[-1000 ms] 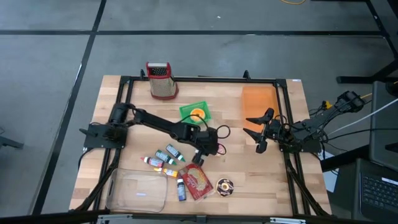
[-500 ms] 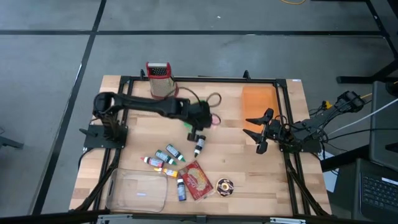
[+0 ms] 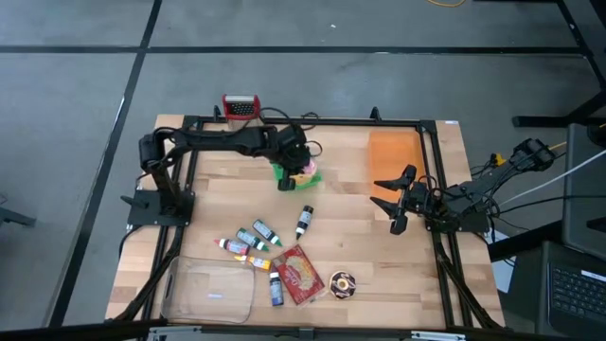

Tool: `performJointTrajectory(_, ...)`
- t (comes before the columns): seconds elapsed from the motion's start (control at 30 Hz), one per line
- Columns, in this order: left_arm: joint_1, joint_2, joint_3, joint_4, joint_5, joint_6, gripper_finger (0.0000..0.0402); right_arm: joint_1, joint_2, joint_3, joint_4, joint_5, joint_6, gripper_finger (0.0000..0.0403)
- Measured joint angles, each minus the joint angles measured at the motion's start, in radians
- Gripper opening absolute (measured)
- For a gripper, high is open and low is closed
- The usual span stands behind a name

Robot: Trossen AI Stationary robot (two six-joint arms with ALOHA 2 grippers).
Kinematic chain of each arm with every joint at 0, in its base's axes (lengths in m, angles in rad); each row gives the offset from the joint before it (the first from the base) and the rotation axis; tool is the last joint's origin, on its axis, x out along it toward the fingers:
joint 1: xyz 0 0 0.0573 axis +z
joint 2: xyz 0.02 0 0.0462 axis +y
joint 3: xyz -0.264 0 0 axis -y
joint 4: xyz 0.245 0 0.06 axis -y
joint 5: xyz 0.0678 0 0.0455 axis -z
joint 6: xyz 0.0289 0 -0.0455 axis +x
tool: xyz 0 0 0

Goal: Pick & Place Food Item
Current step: Put the pink donut into the green bin

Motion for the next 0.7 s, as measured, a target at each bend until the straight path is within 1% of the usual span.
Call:
performJointTrajectory(0.2,0.043,0.000,-0.098,0.119,0.000,0.005,0.0023,0.000,0.000,0.000,0.000,0.000,-0.006,0.0226)
performJointTrajectory(0.43,0.044,0.000,-0.177,0.207,0.000,0.013,0.0025,0.000,0.000,0.000,0.000,0.000,-0.006,0.0226)
performJointTrajectory(0.7,0.040,0.034,-0.192,0.229,-0.003,0.014,0.0026,0.000,0.000,0.000,0.000,0.000,0.001,0.0226)
